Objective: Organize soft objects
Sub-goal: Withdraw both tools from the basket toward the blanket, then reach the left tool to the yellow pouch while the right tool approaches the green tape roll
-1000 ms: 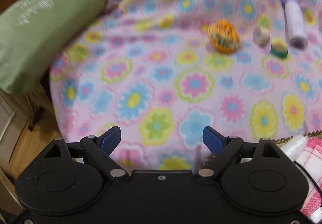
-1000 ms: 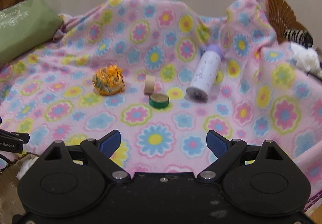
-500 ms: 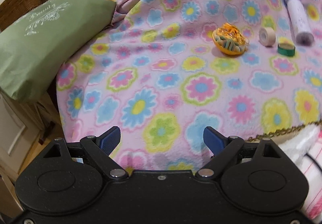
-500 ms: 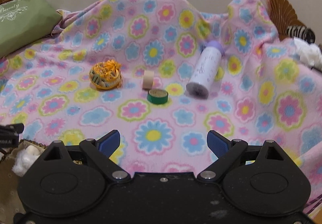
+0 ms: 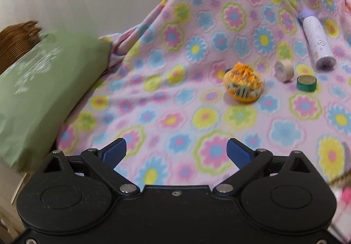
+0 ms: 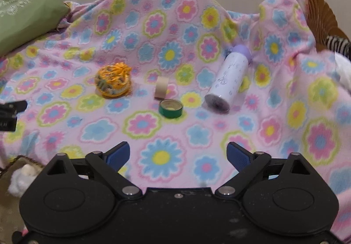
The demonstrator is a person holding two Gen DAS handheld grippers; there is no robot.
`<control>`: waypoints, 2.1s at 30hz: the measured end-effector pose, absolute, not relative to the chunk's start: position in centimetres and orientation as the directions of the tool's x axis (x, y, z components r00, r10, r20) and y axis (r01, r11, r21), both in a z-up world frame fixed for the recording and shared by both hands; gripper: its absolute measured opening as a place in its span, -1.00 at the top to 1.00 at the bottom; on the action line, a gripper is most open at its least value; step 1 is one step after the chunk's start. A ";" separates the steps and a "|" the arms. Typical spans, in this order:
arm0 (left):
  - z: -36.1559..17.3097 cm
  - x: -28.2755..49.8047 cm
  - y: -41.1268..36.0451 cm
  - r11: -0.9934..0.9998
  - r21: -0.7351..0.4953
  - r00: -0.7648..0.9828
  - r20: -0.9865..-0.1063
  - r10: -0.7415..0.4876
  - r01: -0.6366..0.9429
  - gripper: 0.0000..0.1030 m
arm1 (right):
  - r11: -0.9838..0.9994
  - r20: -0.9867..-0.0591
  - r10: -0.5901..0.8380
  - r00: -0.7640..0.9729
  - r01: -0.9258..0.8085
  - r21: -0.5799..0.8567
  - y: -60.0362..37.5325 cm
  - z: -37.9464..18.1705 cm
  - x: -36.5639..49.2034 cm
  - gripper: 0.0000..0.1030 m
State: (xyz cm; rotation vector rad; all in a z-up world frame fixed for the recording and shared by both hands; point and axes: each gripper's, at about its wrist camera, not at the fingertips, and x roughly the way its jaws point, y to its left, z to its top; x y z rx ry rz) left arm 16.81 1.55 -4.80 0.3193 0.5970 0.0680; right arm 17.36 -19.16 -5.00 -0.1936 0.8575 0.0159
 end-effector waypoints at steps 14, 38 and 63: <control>-8.1 27.1 -2.9 0.965 0.213 0.781 -0.625 0.013 0.154 -0.86 | 0.981 -0.794 0.012 0.608 -0.161 -0.109 -19.6 -10.6 26.6 -0.80; -10.7 33.1 -4.7 0.990 0.082 0.753 -0.657 -0.031 0.112 -0.89 | 0.978 -0.781 0.140 0.608 -0.207 0.014 -20.2 -17.0 32.8 -0.21; -9.6 30.2 0.8 0.989 0.127 0.752 -0.658 0.031 0.071 -0.94 | 0.981 -0.785 0.132 0.605 -0.193 0.016 -20.4 -17.0 32.9 -0.29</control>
